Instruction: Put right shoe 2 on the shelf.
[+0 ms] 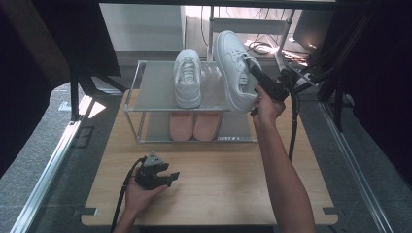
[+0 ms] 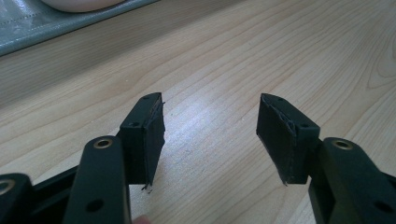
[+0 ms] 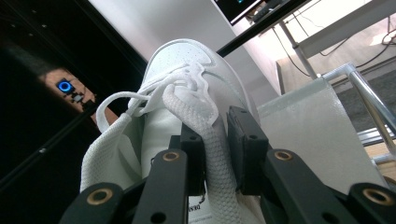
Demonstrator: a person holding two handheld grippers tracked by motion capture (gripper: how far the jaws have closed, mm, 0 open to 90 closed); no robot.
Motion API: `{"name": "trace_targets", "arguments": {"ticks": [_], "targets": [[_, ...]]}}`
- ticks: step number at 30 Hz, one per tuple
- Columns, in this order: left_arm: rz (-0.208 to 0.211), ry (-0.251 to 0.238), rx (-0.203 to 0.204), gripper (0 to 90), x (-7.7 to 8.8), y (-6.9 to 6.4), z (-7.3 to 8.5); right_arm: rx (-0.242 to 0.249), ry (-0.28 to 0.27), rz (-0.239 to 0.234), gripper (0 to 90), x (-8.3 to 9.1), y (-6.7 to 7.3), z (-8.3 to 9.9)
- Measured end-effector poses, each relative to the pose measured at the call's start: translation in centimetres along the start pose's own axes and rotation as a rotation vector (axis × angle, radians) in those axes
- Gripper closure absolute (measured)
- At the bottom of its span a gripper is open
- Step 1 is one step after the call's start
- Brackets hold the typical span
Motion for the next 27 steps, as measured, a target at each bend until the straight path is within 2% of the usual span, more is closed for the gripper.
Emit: {"name": "trace_targets", "arguments": {"ticks": [5,10,16,23,27], "targets": [[-0.001,-0.006,0.004,42.6,0.1,0.0,0.0,0.012,0.010,0.027,76.6,-1.4,0.7,0.5],[0.000,-0.007,0.001,42.7,0.1,0.0,0.0,0.005,0.025,0.050,76.0,-2.7,1.0,1.0],[-0.001,-0.008,0.003,42.7,0.2,0.0,0.0,-0.005,0.037,0.064,74.5,-3.7,1.1,1.5],[0.002,-0.004,-0.001,42.6,0.0,-0.1,0.0,-0.010,0.046,0.089,72.9,-4.7,1.8,1.8],[0.004,0.000,-0.004,42.7,-0.1,-0.1,0.0,-0.010,0.062,0.098,68.8,-5.3,2.2,2.0]]}}
Point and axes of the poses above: each handheld gripper's, and its own axes: x roughly backward along the jaws, z roughly out of its underside, y roughly to its left, the point moved 4 cm from there along -x, roughly forward along the jaws, and after that the axes turned 12 degrees about z, right-handed, at the moved point
